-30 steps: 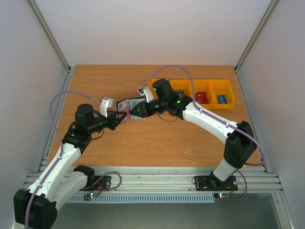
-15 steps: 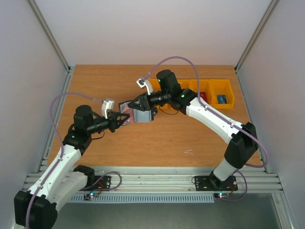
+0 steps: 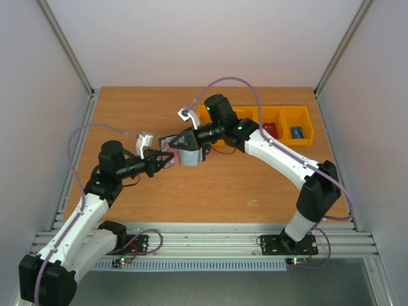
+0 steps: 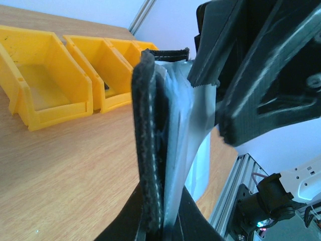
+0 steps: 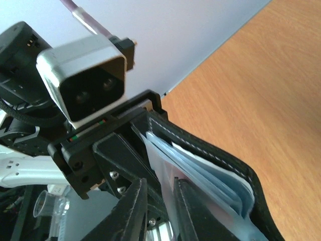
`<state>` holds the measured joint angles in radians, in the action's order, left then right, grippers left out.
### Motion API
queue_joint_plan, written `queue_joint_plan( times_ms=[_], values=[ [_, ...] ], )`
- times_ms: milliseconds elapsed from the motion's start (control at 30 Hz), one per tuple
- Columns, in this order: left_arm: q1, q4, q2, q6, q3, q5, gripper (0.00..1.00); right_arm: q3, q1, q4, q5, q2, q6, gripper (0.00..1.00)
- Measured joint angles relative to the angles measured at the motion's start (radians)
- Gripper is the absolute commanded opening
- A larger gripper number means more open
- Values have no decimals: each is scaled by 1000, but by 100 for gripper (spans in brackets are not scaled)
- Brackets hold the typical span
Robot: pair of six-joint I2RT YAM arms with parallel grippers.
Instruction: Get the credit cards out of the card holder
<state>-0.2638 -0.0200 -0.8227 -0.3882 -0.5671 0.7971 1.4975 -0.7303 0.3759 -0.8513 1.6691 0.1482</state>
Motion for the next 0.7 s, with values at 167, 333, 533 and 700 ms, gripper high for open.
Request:
queue_joint_plan(
  times_ms=[167, 333, 533, 700],
  values=[
    [0, 27, 1, -5, 6, 21, 15, 3, 0, 40, -13, 2, 31, 1],
    [0, 65, 13, -21, 16, 59, 40, 3, 19, 44, -68, 2, 45, 1],
    [0, 148, 37, -86, 40, 87, 46, 4, 66, 82, -147, -3, 82, 1],
    [0, 151, 39, -103, 45, 92, 53, 8, 85, 137, -184, -12, 124, 1]
  ],
)
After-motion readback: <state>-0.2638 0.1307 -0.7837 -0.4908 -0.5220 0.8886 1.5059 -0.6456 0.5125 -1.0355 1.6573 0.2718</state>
